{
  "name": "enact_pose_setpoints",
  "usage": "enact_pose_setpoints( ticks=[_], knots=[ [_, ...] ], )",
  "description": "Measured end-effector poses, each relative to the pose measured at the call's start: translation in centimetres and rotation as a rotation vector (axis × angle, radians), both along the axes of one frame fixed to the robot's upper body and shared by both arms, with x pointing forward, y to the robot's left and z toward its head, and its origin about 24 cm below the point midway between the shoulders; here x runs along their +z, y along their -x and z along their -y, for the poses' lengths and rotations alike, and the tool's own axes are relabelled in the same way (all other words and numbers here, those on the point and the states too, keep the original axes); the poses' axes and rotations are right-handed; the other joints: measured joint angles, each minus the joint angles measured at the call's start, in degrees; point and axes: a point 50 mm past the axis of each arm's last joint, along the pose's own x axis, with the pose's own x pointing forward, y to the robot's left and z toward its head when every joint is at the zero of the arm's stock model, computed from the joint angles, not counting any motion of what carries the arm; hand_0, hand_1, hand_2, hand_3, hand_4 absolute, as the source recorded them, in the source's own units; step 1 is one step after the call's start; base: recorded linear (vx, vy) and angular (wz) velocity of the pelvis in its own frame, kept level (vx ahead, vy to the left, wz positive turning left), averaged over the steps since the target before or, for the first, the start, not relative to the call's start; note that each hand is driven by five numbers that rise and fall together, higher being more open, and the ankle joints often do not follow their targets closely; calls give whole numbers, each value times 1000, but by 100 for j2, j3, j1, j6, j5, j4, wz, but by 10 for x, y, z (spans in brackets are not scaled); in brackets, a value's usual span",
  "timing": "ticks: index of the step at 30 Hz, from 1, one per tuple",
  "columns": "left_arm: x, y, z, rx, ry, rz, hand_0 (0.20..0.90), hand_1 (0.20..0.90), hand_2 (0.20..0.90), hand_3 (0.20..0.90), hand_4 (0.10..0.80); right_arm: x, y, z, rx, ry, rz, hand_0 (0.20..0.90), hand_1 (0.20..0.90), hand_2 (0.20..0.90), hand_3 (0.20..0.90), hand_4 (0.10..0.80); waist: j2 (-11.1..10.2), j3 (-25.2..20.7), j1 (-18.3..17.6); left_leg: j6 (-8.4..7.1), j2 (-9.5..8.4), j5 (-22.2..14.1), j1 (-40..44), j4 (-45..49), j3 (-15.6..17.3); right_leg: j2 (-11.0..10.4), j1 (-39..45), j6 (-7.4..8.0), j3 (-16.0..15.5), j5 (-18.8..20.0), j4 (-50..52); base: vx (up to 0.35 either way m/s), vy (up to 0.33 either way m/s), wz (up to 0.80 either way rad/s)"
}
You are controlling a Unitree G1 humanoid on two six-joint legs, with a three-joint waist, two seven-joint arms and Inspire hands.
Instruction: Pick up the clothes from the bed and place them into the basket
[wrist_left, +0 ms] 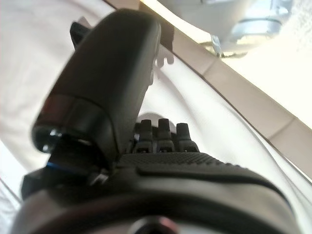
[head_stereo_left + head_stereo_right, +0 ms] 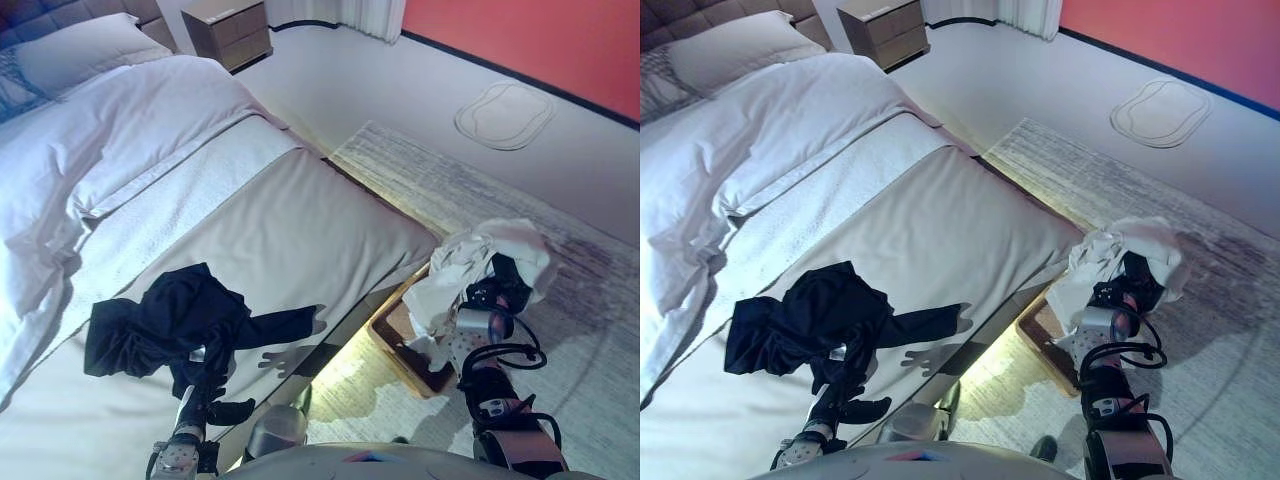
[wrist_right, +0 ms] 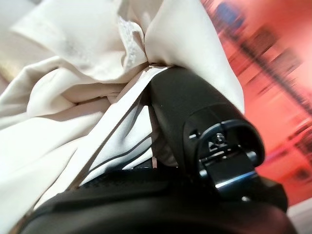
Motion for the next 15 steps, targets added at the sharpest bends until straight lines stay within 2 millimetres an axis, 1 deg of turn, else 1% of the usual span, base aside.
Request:
enact_pose_setpoints(
  ticks=[3, 4, 6, 7, 8, 10, 11, 12, 13, 14, 15],
  knots=[
    [1, -6, 10, -70, 29, 18, 900, 900, 900, 900, 800, -10, 9, 11, -32, 46, -98, 300, 300, 300, 200, 100, 146, 26, 57, 0, -1, 2, -273, 169, -107, -1, -135, 0, -89, 0, 0, -209, 7, 17],
    [0, -7, 13, -92, 41, 19, 900, 900, 900, 900, 800, -13, 12, 17, -44, 66, -134, 300, 300, 300, 200, 100, 230, 53, 72, -8, -8, 12, -363, 223, -165, -3, -194, 0, -147, 1, 26, -181, 23, 19],
    [1, -12, 23, -127, 73, 38, 900, 900, 900, 900, 800, -9, 11, 32, -92, 99, -178, 300, 300, 300, 200, 100, 432, 161, 101, -14, -11, 33, -547, 293, -189, -9, -319, -1, -157, 2, 22, -229, 36, 9],
    [2, -16, 27, -144, 84, 49, 900, 900, 900, 900, 800, -3, 8, 43, -105, 143, -205, 300, 300, 300, 200, 100, 566, 233, 110, -26, -17, 105, -651, 301, -212, -18, -411, 15, -177, 26, 31, -302, 84, 6],
    [3, -20, 32, -158, 99, 68, 900, 900, 900, 900, 800, 5, 5, 56, -118, 197, -236, 300, 300, 300, 200, 100, 723, 333, 99, -76, -27, 171, -755, 303, -255, -25, -502, 12, -201, 45, 39, -272, 108, 9],
    [5, -26, 38, -147, 129, 97, 900, 900, 900, 900, 800, 22, -2, 77, -126, 278, -281, 300, 300, 300, 200, 100, 937, 514, 90, -200, -58, 311, -935, 359, -307, -91, -710, 0, -209, 51, 174, -103, 48, 5],
    [7, -29, 42, -158, 142, 116, 900, 900, 900, 900, 800, 33, -5, 89, -129, 325, -297, 300, 300, 300, 200, 100, 1009, 657, 76, -269, -95, 386, -1019, 414, -331, -153, -800, 50, -187, 9, 265, -75, 43, 0],
    [7, -28, 44, -160, 152, 123, 900, 900, 900, 900, 800, 43, -8, 99, -134, 365, -311, 300, 300, 300, 200, 100, 1104, 732, 76, -343, -127, 444, -1096, 476, -393, -185, -924, 38, -163, 34, 390, -121, 89, -3],
    [8, -31, 48, -164, 163, 143, 900, 900, 900, 900, 800, 51, -10, 106, -140, 398, -314, 300, 300, 300, 200, 100, 1150, 827, 69, -382, -150, 479, -1166, 543, -386, -303, -1025, 113, -173, -87, 574, -69, 57, -11],
    [9, -31, 49, -163, 169, 153, 900, 900, 900, 900, 800, 60, -14, 111, -147, 417, -310, 300, 300, 300, 200, 100, 1197, 956, 53, -387, -196, 484, -1206, 644, -397, -375, -1170, 149, -109, -163, 788, -74, 60, -8],
    [10, -32, 50, -167, 173, 168, 900, 900, 900, 900, 800, 67, -17, 115, -151, 425, -302, 300, 300, 300, 200, 100, 1213, 1011, 18, -387, -222, 483, -1304, 715, -392, -442, -1268, 118, -107, -222, 936, -93, 49, -9]
  ],
)
